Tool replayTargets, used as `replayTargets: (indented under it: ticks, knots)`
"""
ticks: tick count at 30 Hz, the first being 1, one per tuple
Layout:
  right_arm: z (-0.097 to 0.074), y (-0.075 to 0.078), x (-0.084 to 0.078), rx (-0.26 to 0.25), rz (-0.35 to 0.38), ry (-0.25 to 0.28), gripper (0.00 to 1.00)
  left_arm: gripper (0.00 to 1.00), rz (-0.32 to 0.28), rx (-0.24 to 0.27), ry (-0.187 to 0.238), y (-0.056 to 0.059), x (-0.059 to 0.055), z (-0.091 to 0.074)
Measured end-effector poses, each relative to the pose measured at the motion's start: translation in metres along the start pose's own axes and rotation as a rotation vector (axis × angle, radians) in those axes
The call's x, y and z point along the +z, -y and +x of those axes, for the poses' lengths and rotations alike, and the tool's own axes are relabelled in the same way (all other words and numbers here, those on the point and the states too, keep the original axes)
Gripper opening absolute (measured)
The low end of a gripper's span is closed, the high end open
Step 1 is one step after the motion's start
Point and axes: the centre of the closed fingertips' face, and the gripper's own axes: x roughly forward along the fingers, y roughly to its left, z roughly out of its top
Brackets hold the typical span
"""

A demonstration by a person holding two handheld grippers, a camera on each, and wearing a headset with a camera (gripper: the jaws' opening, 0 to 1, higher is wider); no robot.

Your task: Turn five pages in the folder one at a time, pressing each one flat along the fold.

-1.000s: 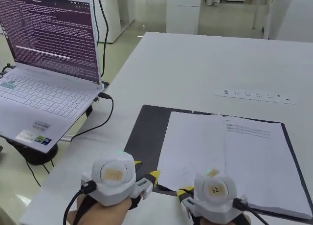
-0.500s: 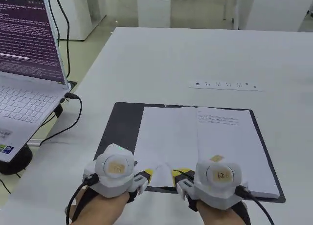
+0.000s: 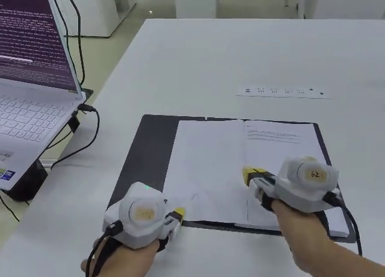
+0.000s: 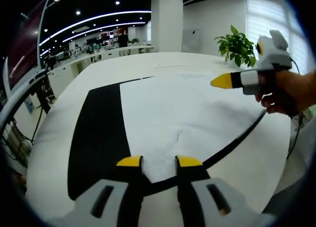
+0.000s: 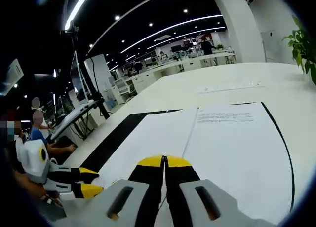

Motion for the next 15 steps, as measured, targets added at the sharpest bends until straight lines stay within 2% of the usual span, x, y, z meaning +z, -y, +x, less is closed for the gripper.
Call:
replayTargets:
  ticks: [2, 5, 7, 15]
  knots:
    - [0.01, 0.006, 0.004, 0.001, 0.002, 0.009, 0.0, 0.24, 0.014, 0.003, 0.018, 0.0, 0.0, 0.0]
    - [0.022, 0.017, 0.009, -0.024, 0.024, 0.035, 0.0, 0.24, -0.005, 0.006, 0.047, 0.0, 0.0, -0.001]
    - [0.031, 0.022, 0.013, -0.027, 0.057, 0.049, 0.0, 0.24, 0.001, 0.006, 0.056, -0.001, -0.001, 0.0]
    - [0.057, 0.028, 0.007, -0.03, 0.035, 0.017, 0.0, 0.24, 0.007, 0.005, 0.068, -0.001, 0.0, 0.001]
